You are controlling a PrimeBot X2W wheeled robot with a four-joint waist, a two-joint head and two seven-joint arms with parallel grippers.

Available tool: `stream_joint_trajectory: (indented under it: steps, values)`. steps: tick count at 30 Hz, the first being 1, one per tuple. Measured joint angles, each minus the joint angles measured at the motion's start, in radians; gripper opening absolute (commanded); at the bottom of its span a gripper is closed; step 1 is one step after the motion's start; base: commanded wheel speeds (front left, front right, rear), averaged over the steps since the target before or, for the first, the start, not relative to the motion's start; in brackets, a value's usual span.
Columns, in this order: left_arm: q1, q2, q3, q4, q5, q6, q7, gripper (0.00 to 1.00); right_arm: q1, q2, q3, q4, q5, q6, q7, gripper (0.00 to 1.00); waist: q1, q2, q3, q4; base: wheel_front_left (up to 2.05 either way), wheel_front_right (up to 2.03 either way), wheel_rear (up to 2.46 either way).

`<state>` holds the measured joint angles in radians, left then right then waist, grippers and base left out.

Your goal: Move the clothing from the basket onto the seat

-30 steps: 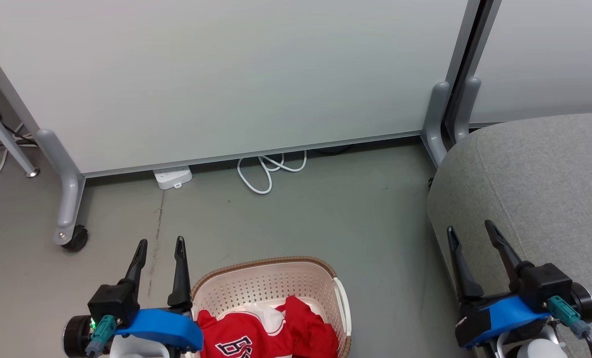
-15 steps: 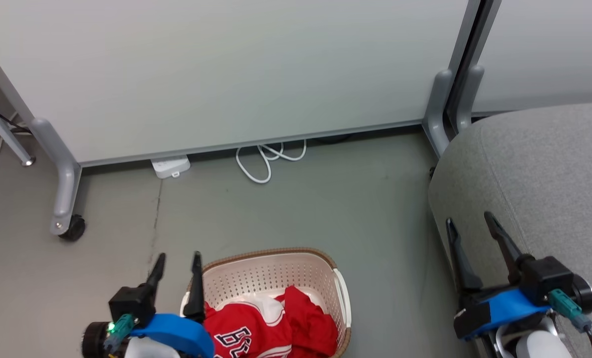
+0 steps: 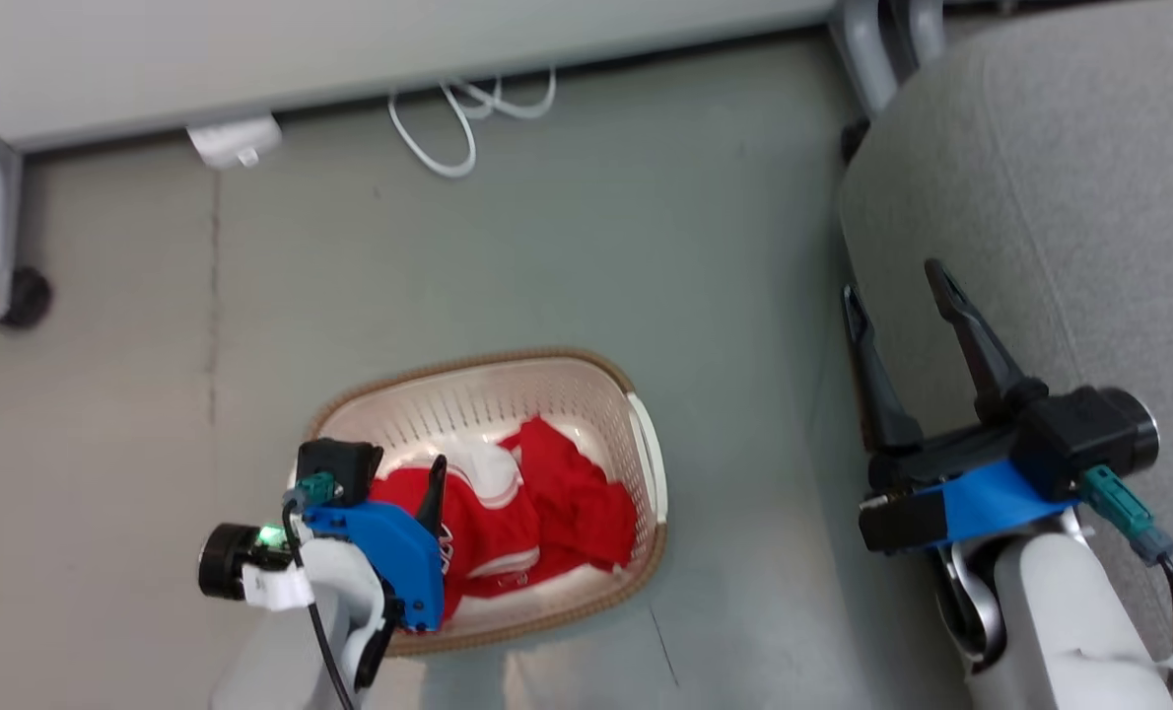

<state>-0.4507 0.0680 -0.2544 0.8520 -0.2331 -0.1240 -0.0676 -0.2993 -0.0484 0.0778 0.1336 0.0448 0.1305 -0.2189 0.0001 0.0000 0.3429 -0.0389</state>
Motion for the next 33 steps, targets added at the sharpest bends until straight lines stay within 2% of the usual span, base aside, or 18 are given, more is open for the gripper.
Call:
stream_joint_trajectory:
  steps: [6,12,20,31,33]
  values:
    - [-0.120,0.045,-0.049,0.131,0.023,-0.002,0.063,1.00,-0.085,0.000,0.059,-0.018,0.017,0.000,-0.012,1.00,0.0001,0.0000,0.167,-0.047,0.00,0.00,0.00]
    - [-0.220,0.076,-0.049,0.224,0.030,0.015,0.096,1.00,-0.138,-0.001,0.094,-0.028,0.043,0.000,-0.030,1.00,0.0002,0.0000,0.322,-0.105,0.00,0.00,0.00]
    - [-0.311,0.099,-0.046,0.313,0.032,0.103,0.134,1.00,-0.170,-0.001,0.122,-0.030,0.082,0.000,-0.040,1.00,0.0002,-0.0001,0.482,-0.175,0.00,0.00,0.00]
    - [-0.391,0.148,-0.025,0.354,0.023,0.198,0.087,1.00,-0.185,-0.001,0.148,-0.081,0.107,0.000,-0.042,1.00,0.0000,0.0000,0.609,-0.239,0.00,0.00,0.00]
    - [-0.398,0.153,-0.024,0.363,0.021,0.202,0.089,0.31,-0.185,-0.001,0.152,-0.084,0.110,0.000,-0.042,1.00,0.0001,0.0000,0.621,-0.247,0.00,0.00,0.00]
